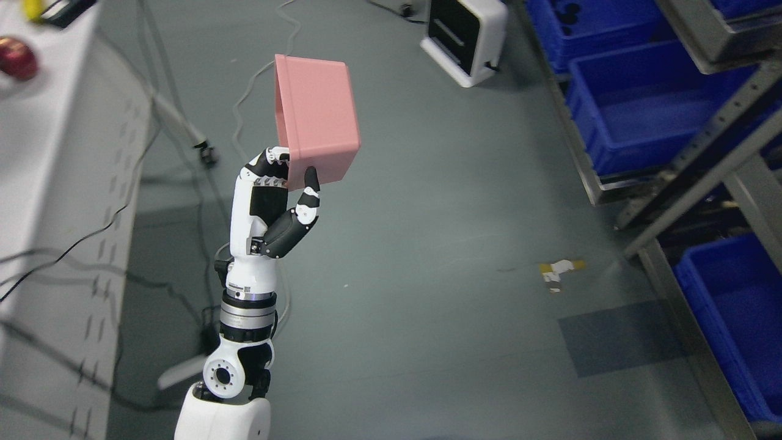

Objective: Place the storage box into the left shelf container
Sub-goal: 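Hold the pink box aloft in the left hand while turning toward the shelf, then lower the pink box into the blue bin on the shelf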

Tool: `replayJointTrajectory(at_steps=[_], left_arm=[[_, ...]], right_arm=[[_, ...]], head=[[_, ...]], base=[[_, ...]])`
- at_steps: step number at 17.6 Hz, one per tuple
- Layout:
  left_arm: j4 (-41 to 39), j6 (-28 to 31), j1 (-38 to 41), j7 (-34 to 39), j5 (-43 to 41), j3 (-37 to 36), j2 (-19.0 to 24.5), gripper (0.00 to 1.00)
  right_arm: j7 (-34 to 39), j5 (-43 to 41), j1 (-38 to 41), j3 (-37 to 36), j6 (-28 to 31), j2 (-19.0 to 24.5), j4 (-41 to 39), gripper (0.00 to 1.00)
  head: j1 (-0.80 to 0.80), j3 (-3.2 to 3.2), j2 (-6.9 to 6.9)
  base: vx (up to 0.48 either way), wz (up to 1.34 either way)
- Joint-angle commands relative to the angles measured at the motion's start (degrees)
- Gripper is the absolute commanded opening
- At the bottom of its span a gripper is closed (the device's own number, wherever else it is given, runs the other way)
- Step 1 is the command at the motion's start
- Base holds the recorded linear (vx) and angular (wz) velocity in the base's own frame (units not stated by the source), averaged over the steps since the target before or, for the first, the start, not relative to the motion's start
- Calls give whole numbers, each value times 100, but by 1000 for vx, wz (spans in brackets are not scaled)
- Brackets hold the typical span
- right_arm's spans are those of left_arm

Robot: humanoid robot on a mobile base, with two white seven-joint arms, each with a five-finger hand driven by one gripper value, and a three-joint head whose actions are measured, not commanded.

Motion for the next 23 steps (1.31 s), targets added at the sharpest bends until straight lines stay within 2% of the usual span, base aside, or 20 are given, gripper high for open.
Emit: replayJointTrajectory(at_steps=[1,6,10,18,21,23], left_arm=[[5,-21,181,-46,18,-309,100,5],[13,-56,682,-142,18,-1002,100,5],[75,-30,937,-257,10,-1197,100,5],[470,23,1123,-257,1,-1162,100,5],[672,67,1105,-257,1,-917,100,5],[970,119,974,-257,1,-505,100,5]], right_arm=[[-25,-9,-34,-17,-4,-100,-100,100],[-24,-9,-34,-17,-4,-100,-100,100],[-24,-9,-34,-17,-4,-100,-100,100],[-24,-9,-34,-17,-4,-100,-100,100],[-33,-9,-34,-17,-4,-100,-100,100],[-25,-9,-34,-17,-4,-100,-100,100]], head=[[0,0,0],[0,0,0],[0,0,0],[0,0,0],[0,0,-1],[0,0,-1]], base=[[423,-1084],[376,-1372],[264,-1420],[217,-935],[163,-533],[125,-370]])
